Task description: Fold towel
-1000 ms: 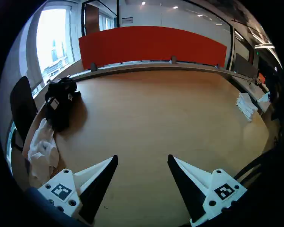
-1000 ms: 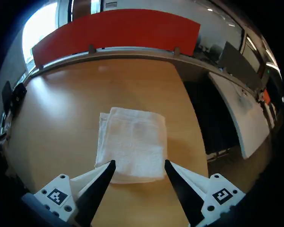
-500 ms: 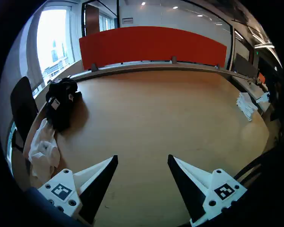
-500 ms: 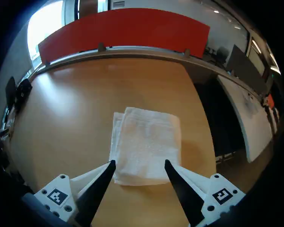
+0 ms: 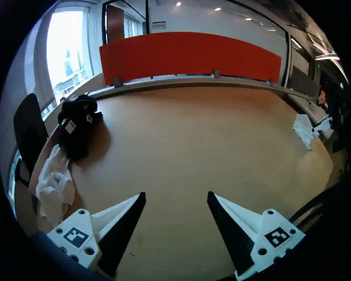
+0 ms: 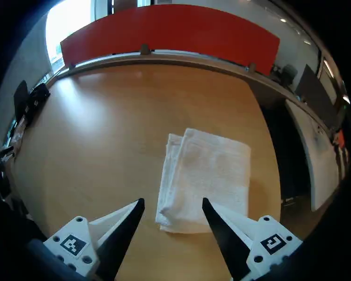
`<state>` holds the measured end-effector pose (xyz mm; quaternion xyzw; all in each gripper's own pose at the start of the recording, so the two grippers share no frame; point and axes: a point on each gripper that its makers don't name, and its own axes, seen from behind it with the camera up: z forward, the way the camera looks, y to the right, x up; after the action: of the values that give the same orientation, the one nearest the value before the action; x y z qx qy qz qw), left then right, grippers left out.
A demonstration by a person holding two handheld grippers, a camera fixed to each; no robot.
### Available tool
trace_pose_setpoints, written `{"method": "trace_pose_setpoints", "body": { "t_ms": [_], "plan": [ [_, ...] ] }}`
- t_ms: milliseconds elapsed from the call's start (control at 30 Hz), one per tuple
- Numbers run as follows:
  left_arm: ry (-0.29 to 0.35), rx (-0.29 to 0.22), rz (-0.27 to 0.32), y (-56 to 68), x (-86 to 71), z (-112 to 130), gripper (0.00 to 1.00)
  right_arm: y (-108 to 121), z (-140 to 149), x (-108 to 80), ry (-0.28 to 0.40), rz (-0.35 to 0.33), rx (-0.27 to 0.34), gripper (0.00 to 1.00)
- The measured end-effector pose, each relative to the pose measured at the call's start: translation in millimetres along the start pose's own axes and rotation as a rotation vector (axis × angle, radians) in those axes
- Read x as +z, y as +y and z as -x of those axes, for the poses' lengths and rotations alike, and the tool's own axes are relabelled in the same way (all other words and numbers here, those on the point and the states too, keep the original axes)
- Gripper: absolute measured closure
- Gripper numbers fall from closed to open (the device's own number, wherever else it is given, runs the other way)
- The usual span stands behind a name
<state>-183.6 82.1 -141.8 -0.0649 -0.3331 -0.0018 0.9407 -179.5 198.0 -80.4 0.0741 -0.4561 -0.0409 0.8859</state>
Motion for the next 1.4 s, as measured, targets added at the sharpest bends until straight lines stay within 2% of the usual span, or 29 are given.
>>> {"method": "trace_pose_setpoints", "body": {
  "t_ms": [133,267,633,833,900,1167,1300,1400],
  "plan": [
    [-0.002,-0.005,-0.003,-1.2,-0.6,2,0.02,-3,2,3.3,-0.008,-0.007,-0.004,0.12],
    [-0.004,-0.004,-0.004,-1.9,-1.1,3,0.03,-5,8,7.7,-0.024,-0.011,-0.014,0.26],
    [-0.006,-0.007,-0.008,-2.8,-1.9,5,0.02,-9,13,13.7,-0.043,-0.016,-0.018,0.51],
    [-0.007,-0.006,-0.008,-2.4,-2.1,5,0.02,-8,18,13.4,-0.056,-0.017,-0.021,0.53],
    [-0.008,-0.006,-0.008,-2.3,-2.3,6,0.02,-7,19,13.2,-0.059,-0.016,-0.025,0.63],
    [-0.010,-0.007,-0.009,-2.8,-2.4,6,0.02,-8,19,12.2,-0.058,-0.023,-0.025,0.84],
    [-0.010,-0.005,-0.008,-2.5,-1.9,7,0.02,-8,18,10.7,-0.052,-0.022,-0.024,0.91],
    [-0.010,-0.003,-0.007,-2.0,-1.6,7,0.02,-9,16,9.1,-0.044,-0.027,-0.019,0.92]
  ]
}}
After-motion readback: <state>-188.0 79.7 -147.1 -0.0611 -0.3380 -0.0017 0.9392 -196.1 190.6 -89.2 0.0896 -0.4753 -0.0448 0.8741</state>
